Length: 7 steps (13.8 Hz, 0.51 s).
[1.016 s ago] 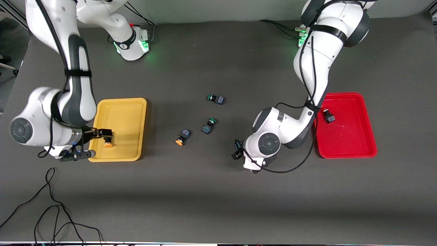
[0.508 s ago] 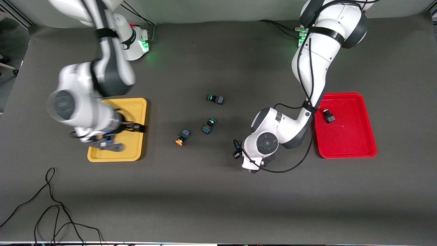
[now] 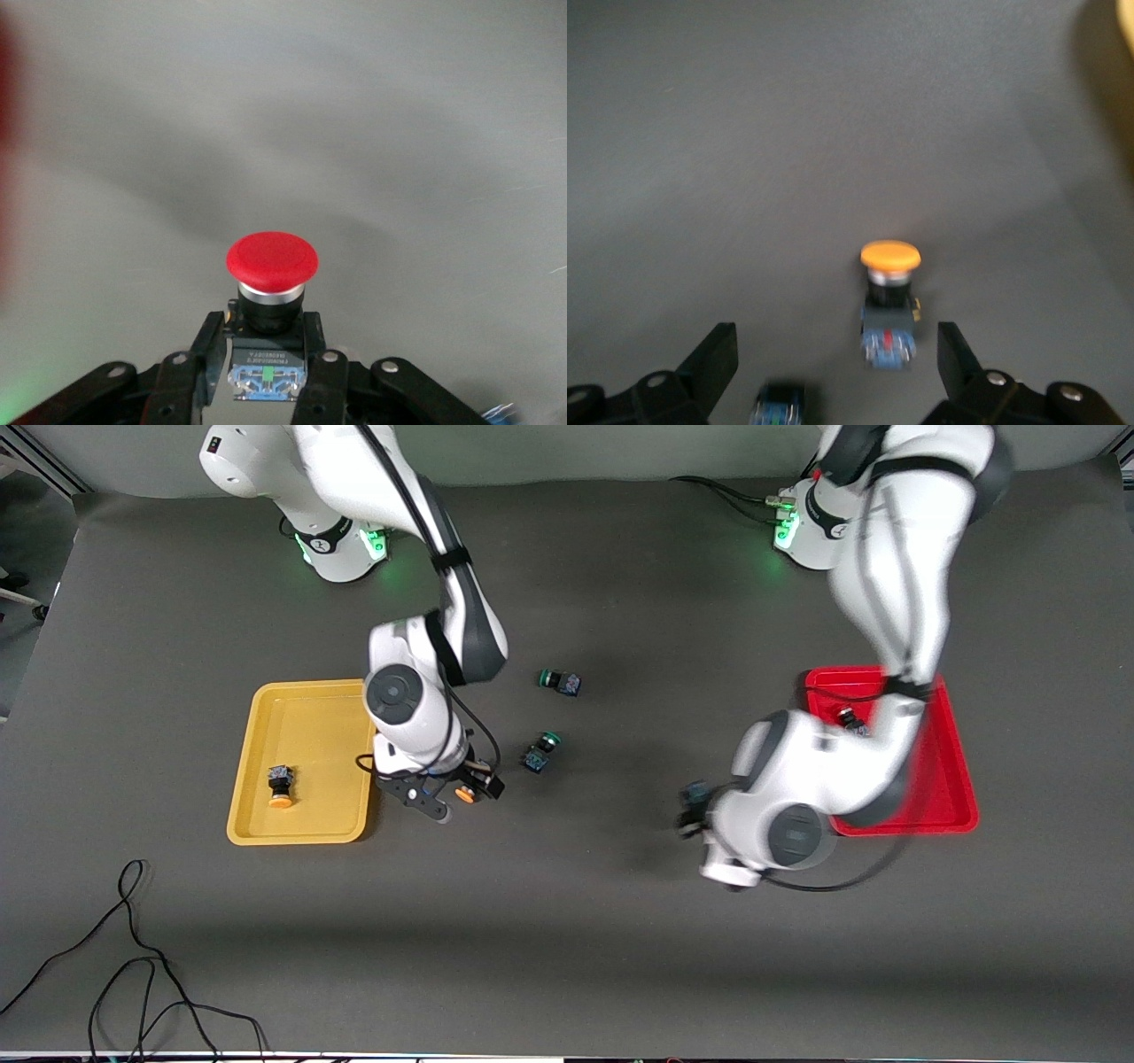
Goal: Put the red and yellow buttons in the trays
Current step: 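Carry the red button into the red tray with the left gripper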
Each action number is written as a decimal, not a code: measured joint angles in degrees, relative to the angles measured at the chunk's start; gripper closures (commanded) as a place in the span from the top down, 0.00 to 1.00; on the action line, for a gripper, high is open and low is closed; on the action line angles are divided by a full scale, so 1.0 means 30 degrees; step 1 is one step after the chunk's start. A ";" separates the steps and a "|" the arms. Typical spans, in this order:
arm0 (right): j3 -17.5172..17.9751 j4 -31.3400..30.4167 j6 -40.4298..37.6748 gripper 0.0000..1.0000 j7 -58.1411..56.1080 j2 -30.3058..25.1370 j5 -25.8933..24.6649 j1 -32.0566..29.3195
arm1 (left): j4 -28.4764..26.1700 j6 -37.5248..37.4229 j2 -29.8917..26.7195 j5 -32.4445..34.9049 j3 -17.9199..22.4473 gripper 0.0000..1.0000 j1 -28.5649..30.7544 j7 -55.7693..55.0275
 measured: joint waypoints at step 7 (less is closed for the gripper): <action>0.0712 -0.0260 0.1837 0.73 -0.0001 0.1846 0.1798 -0.0047 | -0.7243 0.1868 -0.3247 0.4469 0.0134 0.00 0.6237 1.0204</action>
